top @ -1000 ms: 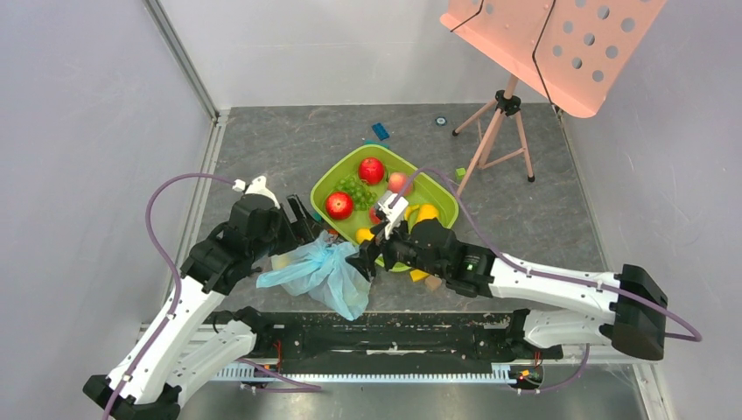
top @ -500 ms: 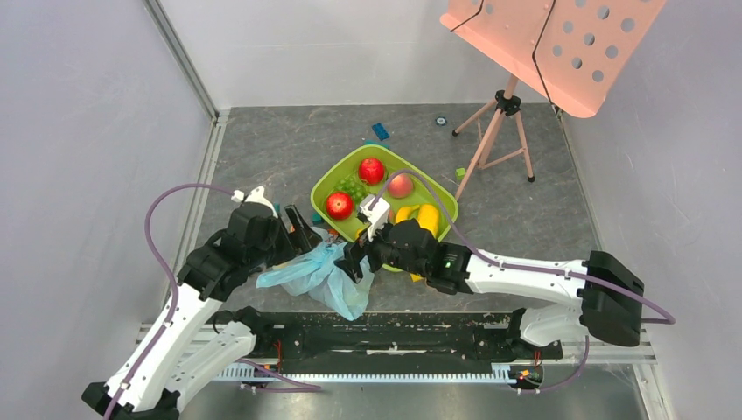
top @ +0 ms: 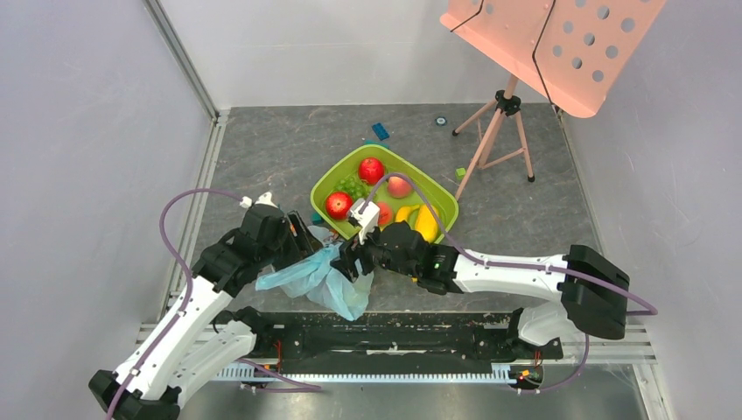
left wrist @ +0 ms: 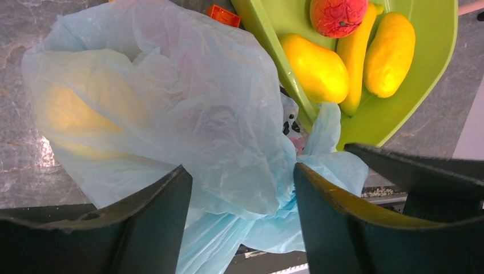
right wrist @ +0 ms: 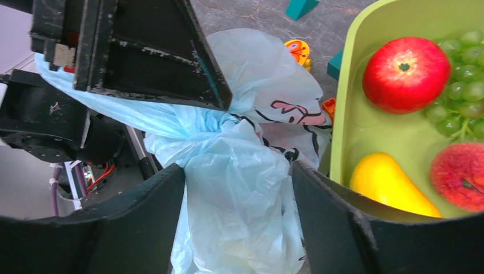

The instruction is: Take the fake fruits out of the plastic bag

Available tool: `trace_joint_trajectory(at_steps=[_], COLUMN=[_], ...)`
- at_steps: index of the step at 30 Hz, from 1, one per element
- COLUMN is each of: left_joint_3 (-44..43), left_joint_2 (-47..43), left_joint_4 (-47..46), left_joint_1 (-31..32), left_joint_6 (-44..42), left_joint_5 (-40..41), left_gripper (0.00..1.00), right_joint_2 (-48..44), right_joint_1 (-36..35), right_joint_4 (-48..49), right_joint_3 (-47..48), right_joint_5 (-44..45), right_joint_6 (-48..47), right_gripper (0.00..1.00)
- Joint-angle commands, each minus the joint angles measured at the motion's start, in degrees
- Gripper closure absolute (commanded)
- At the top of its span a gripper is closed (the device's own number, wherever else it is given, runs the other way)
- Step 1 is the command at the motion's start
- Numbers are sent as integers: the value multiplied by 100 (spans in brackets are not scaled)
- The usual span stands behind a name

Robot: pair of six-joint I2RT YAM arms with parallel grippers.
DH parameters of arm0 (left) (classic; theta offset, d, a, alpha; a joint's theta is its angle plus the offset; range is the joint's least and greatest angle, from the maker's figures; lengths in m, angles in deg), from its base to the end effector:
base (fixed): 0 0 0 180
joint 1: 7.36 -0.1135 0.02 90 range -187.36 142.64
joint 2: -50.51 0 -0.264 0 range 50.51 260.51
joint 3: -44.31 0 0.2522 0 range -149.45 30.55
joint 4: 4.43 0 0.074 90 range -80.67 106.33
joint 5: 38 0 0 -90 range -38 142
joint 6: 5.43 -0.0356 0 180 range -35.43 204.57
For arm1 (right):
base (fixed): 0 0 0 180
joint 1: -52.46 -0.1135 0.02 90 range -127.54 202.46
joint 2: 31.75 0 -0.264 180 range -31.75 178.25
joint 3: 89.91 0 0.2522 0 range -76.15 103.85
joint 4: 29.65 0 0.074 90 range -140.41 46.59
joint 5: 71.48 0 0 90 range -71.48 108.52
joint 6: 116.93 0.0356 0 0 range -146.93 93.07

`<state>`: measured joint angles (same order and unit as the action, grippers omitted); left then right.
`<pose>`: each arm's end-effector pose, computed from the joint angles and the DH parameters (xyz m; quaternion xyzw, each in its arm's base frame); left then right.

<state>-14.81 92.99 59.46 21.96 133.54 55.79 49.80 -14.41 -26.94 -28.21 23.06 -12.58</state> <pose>0.1243 -0.0671 0.2836 -0.1707 0.9150 -0.2061 0.3020 0.1295 0.2960 0.2567 -0.3346 0.7314 0.3620 0.4712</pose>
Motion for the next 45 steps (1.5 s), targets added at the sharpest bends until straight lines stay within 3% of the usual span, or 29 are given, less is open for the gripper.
trace_joint_trajectory(at_steps=[1,5,8,11,20,28,36,38,39,43,45], left_joint_3=[79,156,192,193,103,-13,-21,-8,-3,88,119], left_joint_2=[-56,-113,-149,-201,-438,-652,-857,-877,-882,-1001,-1097], left_joint_4=[-370,-389,-379,-357,-75,251,450,430,405,76,-39], left_joint_1=[-38,-34,-39,-33,-40,-40,-36,-38,-40,-36,-39], left_joint_6=[201,192,189,200,190,148,133,89,41,-320,-481], left_joint_5=[-17,52,113,183,606,938,1155,1134,1111,786,684], left_gripper=[35,61,84,98,98,98,98,98,98,98,98], right_joint_2=[94,93,-8,-242,-1225,-1911,-2459,-2607,-2666,-2890,-2910], right_joint_1=[-55,-65,-78,-90,-89,-94,-90,-89,-87,-87,-89], right_joint_4=[378,449,445,461,313,-598,-965,-937,-877,-728,-833], right_joint_3=[277,238,153,-62,-1104,-1766,-2156,-2157,-2145,-1896,-1666], right_joint_5=[-234,-413,-433,-310,1069,2565,2777,2706,2590,1762,1466], right_joint_6=[-42,-63,-119,-165,291,1453,1695,1315,978,-411,-928], right_gripper=[37,71,84,98,100,100,100,95,86,36,24])
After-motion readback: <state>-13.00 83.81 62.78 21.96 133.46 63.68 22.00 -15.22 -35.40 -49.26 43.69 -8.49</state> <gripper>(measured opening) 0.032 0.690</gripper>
